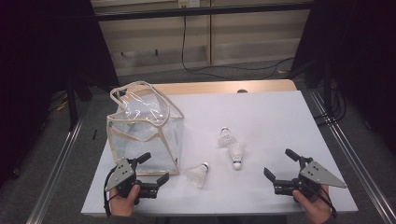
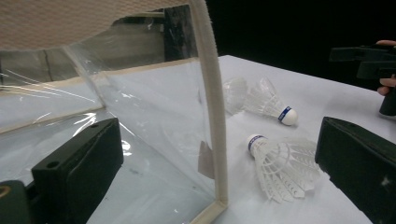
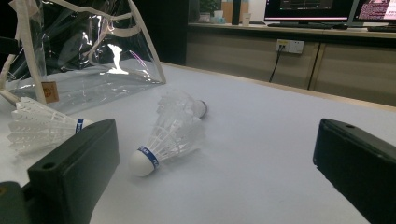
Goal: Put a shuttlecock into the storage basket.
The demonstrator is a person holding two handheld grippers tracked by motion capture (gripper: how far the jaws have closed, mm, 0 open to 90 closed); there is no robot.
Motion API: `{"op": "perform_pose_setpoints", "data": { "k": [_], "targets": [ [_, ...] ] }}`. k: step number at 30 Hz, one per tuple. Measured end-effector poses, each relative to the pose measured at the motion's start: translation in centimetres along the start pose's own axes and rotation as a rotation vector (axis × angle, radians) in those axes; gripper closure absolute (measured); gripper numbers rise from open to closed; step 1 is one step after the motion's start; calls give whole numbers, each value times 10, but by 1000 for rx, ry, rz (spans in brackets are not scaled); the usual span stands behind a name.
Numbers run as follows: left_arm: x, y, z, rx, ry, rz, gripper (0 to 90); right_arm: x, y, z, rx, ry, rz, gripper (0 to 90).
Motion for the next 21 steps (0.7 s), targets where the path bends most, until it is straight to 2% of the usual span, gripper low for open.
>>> {"op": "perform_pose_setpoints", "data": {
  "k": [21],
  "targets": [
    [11,-16,-2,-17,15,-56,11,1,0,-1,-3,2,5,4]
  ]
}}
Point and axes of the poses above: each handheld gripper's, and its own axes: x roughly forward along the jaws, z roughly out of its top, y roughly to its left, the point moved 9 cm from there along x, roughly forward along the jaws, and after that the axes turned 4 degrees about -y, right-handed, at the moved point
